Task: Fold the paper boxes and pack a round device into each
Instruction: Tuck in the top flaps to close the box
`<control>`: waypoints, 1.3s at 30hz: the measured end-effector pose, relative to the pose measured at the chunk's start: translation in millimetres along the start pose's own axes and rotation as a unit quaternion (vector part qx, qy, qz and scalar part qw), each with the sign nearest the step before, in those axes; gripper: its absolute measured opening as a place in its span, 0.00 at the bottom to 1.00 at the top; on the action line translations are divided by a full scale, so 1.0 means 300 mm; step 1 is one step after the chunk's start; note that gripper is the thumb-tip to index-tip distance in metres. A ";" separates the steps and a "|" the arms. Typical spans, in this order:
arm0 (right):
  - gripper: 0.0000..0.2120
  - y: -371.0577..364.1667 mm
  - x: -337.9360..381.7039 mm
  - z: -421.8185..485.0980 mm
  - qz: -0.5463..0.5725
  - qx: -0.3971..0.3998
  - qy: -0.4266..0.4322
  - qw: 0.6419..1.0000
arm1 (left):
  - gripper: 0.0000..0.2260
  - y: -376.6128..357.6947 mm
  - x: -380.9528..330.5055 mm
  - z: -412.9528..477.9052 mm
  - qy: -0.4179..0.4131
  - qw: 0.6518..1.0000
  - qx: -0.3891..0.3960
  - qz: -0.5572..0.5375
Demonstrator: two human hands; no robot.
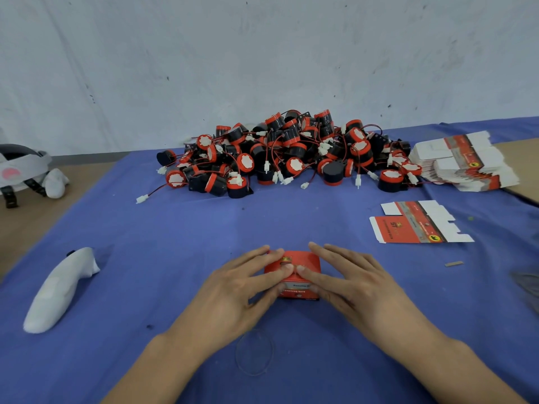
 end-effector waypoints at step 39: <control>0.07 -0.038 -0.078 0.132 0.577 -0.101 -0.350 0.731 | 0.17 -0.123 0.038 0.209 0.443 0.690 -0.344 -0.458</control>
Point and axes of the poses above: each hand's wrist, its own z-axis towards the middle knuckle, its own y-axis out of the back of the hand, x = y × z, the point moved 8 cm from there along z, towards the middle knuckle, and after that the axes turned 12 degrees about -y, right-handed, at the moved point
